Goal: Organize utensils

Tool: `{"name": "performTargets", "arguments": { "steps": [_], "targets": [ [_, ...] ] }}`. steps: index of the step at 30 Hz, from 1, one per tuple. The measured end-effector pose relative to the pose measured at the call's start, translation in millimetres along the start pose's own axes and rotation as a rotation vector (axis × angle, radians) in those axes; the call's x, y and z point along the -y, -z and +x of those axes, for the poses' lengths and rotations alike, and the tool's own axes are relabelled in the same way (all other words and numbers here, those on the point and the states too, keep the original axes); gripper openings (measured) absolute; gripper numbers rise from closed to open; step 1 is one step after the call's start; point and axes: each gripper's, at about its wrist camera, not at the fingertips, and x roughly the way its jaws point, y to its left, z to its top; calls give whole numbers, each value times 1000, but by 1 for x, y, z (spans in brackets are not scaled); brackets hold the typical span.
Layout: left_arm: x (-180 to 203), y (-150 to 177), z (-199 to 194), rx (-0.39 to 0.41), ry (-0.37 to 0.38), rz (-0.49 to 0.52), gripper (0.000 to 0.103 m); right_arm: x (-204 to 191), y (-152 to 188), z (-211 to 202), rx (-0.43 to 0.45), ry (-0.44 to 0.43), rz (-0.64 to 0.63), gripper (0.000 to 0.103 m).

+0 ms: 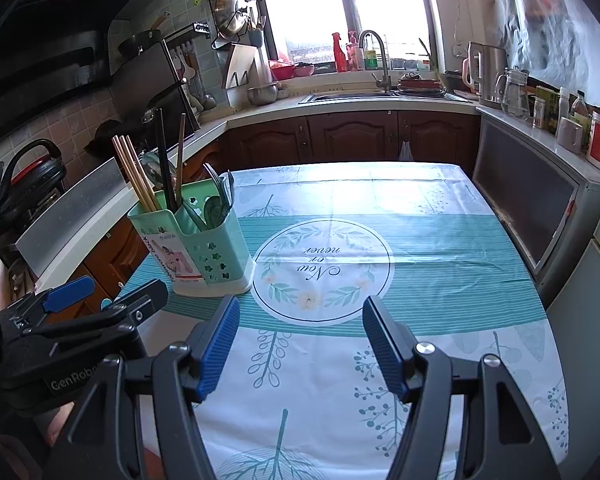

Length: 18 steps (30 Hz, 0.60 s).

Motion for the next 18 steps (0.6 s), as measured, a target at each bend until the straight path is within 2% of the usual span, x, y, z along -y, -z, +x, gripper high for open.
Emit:
{"name": "performTargets", "arguments": {
  "steps": [18],
  "targets": [
    [4,2,1,-12,-8,0,92,0,2,2,-5,-6,5,64]
  ]
}}
